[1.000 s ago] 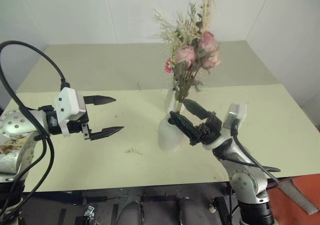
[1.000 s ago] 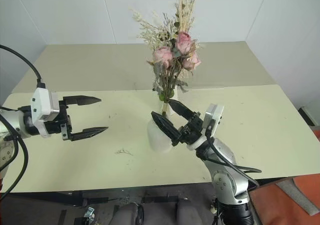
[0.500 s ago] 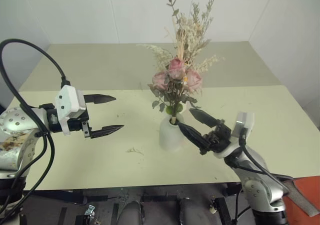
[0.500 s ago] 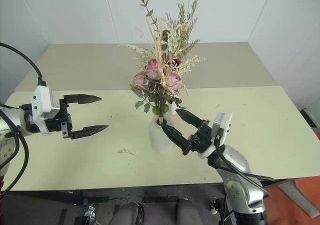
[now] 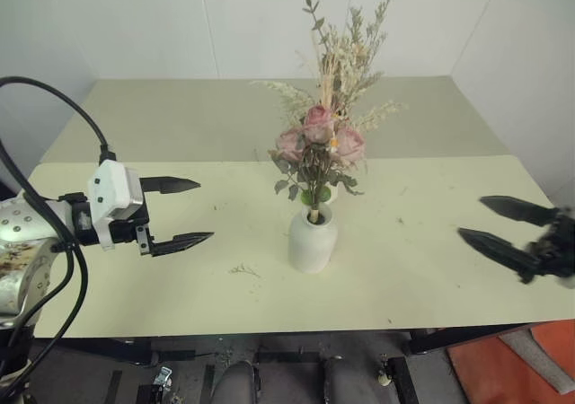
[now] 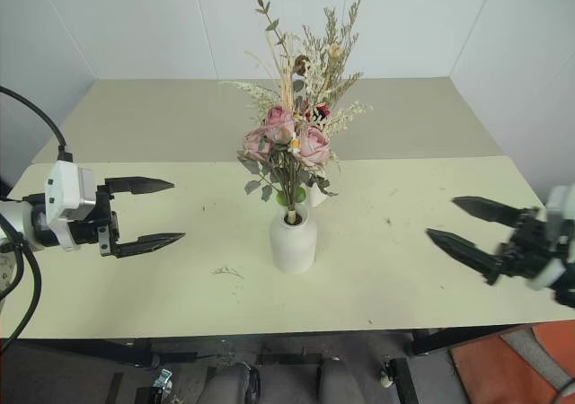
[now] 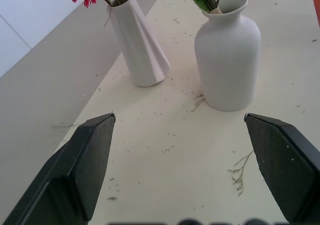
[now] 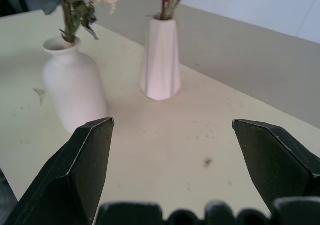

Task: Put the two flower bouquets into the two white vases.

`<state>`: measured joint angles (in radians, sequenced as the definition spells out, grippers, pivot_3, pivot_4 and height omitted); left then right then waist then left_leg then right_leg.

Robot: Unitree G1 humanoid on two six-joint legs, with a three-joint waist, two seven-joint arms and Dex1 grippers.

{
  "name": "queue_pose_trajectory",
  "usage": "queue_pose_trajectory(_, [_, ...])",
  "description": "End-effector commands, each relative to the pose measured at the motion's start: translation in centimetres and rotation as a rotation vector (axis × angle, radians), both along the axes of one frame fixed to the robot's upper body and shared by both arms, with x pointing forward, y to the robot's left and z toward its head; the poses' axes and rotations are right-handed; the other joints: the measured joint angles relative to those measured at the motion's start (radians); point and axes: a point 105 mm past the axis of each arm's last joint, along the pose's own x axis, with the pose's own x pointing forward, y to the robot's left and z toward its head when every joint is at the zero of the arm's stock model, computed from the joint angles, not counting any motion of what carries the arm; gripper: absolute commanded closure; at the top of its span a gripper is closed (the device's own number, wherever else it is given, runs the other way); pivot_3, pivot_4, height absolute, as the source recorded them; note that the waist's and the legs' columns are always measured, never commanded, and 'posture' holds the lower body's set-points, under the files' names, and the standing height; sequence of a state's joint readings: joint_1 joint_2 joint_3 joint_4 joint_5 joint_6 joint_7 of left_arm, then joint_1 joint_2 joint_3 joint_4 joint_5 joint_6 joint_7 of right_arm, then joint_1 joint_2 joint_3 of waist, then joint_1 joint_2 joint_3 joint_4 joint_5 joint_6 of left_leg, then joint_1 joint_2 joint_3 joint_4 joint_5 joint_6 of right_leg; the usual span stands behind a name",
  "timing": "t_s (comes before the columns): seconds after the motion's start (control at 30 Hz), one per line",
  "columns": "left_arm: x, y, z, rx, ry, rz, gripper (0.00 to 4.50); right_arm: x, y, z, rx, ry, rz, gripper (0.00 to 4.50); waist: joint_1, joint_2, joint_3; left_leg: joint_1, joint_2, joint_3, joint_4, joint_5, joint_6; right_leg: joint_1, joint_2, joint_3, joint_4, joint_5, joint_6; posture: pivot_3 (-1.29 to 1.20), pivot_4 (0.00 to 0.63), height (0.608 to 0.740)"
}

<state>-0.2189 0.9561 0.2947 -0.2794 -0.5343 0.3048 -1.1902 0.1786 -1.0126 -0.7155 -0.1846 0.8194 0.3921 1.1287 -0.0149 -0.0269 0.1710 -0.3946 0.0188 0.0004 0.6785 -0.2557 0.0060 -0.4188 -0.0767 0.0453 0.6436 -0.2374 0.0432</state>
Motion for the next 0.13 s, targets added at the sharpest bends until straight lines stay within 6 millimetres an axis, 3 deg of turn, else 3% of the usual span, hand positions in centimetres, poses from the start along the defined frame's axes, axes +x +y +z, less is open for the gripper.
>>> queue_pose_trajectory(0.03, [-0.4, 0.3, 0.9, 0.011, -0.042, 0.005, 0.0, -0.9, -2.3, 1.5, -0.069, -0.004, -0.055, 0.04, -0.001, 0.0, 0.0, 0.0, 0.0, 0.0, 0.0, 0.0, 0.0, 0.0, 0.0, 0.0, 0.0, 0.0, 0.0, 0.0, 0.15, 0.74])
queue_pose_trajectory(0.13, [-0.4, 0.6, 0.9, 0.012, -0.041, 0.016, 0.0, -1.4, -3.6, 1.9, -0.118, 0.007, -0.094, 0.04, -0.001, 0.0, 0.0, 0.0, 0.0, 0.0, 0.0, 0.0, 0.0, 0.0, 0.0, 0.0, 0.0, 0.0, 0.0, 0.0, 0.15, 0.74])
